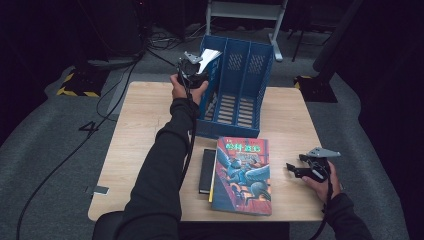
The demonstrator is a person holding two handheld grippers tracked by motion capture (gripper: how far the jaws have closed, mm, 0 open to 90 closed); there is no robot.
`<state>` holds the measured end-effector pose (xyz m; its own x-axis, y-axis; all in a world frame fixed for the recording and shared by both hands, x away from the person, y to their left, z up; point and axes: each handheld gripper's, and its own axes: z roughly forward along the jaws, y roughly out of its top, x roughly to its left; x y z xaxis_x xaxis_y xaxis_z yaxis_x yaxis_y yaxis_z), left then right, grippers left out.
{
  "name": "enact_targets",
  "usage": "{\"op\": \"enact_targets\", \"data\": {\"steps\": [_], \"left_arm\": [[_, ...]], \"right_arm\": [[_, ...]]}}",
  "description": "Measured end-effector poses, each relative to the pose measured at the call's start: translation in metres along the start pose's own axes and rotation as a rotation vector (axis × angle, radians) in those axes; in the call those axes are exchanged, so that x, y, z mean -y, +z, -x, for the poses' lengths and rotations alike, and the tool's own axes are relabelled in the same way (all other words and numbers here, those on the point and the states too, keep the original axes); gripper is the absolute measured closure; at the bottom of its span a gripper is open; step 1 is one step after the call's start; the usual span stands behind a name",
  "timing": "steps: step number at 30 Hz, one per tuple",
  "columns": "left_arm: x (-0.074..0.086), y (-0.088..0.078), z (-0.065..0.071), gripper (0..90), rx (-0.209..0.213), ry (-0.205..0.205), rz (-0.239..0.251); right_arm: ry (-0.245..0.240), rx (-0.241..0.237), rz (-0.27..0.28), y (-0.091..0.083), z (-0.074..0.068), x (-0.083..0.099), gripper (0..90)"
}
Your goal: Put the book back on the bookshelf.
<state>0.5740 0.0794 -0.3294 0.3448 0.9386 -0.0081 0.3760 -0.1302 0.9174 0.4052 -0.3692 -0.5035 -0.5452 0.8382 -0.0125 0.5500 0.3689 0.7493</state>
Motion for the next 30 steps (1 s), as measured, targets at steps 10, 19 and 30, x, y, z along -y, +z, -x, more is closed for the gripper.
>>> {"op": "enact_targets", "data": {"steps": [10, 19, 30], "left_arm": [[0.002, -0.002, -0.004, 55.7, 0.0, 0.012, -0.004], [0.007, -0.009, -0.007, 44.4, 0.021, 0.067, -0.045], [0.009, -0.03, -0.01, 40.9, 0.054, 0.136, -0.061]], "right_arm": [[0.003, 0.002, -0.001, 0.0, 0.0, 0.0, 26.6], [0.004, 0.001, -0.001, 0.0, 0.0, 0.0, 26.4], [0.005, 0.002, -0.001, 0.0, 0.0, 0.0, 26.2]]}}
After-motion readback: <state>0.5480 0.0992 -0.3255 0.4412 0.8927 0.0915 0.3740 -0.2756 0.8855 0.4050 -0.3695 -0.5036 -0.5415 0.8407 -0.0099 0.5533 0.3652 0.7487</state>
